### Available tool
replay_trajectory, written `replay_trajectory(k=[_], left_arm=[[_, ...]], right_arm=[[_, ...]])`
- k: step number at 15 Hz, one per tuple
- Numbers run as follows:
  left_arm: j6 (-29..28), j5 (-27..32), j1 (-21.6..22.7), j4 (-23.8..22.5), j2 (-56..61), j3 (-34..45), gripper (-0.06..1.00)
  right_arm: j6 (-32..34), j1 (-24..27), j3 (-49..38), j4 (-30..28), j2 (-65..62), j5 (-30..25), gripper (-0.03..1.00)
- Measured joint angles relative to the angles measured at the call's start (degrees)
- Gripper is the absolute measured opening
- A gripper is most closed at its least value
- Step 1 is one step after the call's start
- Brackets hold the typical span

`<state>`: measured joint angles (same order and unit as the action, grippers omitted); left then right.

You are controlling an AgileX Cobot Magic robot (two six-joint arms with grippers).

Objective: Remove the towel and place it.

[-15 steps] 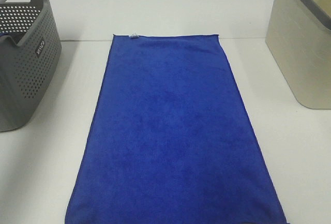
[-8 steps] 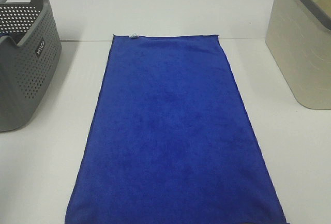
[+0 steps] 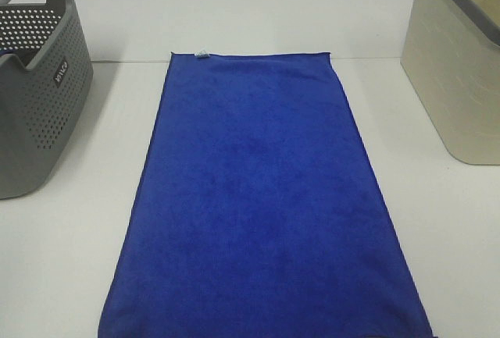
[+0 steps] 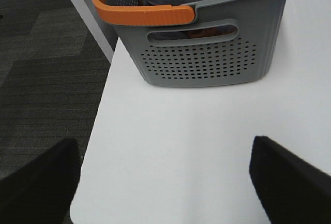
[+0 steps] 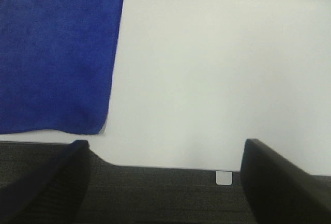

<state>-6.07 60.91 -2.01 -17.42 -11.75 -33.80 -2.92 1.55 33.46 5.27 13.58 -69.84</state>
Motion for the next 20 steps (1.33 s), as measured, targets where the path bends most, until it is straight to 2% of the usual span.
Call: replay_trajectory(k=[4, 9, 16, 20], left_arm=[[0.1, 0.7, 0.0, 3.0, 9.6, 2.5, 0.84], [5.0, 1.0, 0.0, 10.3, 12.1, 4.0, 0.84], [5.2, 1.0, 0.0, 10.9, 12.1, 4.0, 0.84], [5.2, 1.0, 0.5, 12.7, 12.1, 4.0, 0.84]], right_arm=[[-1.1, 0.0, -4.9, -0.2, -12.0, 0.2, 0.78], [-1.6, 0.0, -7.2, -0.8, -13.8, 6.0, 0.78], [-1.6, 0.0, -7.2, -0.8, -13.8, 6.0, 0.78], [-1.6, 0.0, -7.2, -0.7, -13.8, 6.0, 0.78]])
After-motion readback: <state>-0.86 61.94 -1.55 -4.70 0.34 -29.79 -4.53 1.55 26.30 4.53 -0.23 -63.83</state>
